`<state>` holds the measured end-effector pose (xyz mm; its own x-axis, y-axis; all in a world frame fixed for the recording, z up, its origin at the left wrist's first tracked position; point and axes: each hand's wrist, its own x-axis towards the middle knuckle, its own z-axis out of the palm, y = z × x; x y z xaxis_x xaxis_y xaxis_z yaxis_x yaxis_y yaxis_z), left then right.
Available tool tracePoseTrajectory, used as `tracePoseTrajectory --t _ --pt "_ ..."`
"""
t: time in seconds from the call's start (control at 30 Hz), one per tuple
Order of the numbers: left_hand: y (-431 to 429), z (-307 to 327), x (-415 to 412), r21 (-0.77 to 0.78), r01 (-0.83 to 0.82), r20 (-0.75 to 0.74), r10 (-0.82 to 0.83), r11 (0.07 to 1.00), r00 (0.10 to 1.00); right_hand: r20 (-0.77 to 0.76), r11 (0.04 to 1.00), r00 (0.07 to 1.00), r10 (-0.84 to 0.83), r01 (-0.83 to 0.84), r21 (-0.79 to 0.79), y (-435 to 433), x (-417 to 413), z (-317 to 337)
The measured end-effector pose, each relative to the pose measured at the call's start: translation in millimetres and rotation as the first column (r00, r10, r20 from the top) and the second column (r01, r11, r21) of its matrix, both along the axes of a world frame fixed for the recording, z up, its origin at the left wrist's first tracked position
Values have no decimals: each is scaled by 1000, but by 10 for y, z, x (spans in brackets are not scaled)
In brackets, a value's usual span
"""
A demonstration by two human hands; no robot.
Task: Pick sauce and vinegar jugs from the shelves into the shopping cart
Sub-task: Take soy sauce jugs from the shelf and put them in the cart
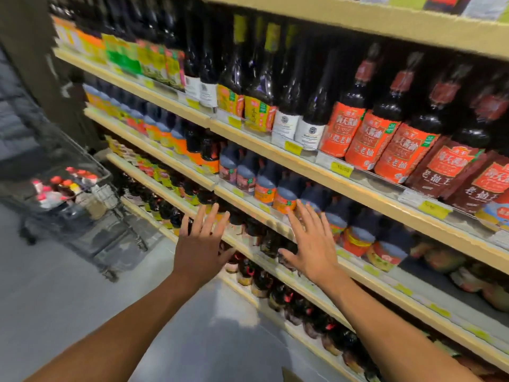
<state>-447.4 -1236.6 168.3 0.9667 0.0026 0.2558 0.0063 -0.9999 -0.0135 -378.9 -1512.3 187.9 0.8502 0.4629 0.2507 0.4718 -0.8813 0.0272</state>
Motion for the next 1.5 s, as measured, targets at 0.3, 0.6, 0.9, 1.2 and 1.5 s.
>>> tracePoseTrajectory --t 0.3,0.6,0.9,1.2,1.5 --pt "2078 -11 -939 -39 -226 31 227 973 973 45 969 973 227 -231 90 2323 -205 112" --pt "3481 -197 -1546 -115 -503 -123 490 857 863 -119 913 910 398 -379 153 4248 -222 -49" --pt "4651 -443 -1065 -273 -602 -292 532 750 795 -314 870 815 487 -420 260 5923 363 -486" --pt "5962 -522 53 -349 -596 -438 436 723 786 -546 867 677 494 -336 368 7412 1372 -859" --pt "6926 -652 995 -612 -562 -411 383 556 827 -762 870 454 462 -67 488 8469 2138 -1004"
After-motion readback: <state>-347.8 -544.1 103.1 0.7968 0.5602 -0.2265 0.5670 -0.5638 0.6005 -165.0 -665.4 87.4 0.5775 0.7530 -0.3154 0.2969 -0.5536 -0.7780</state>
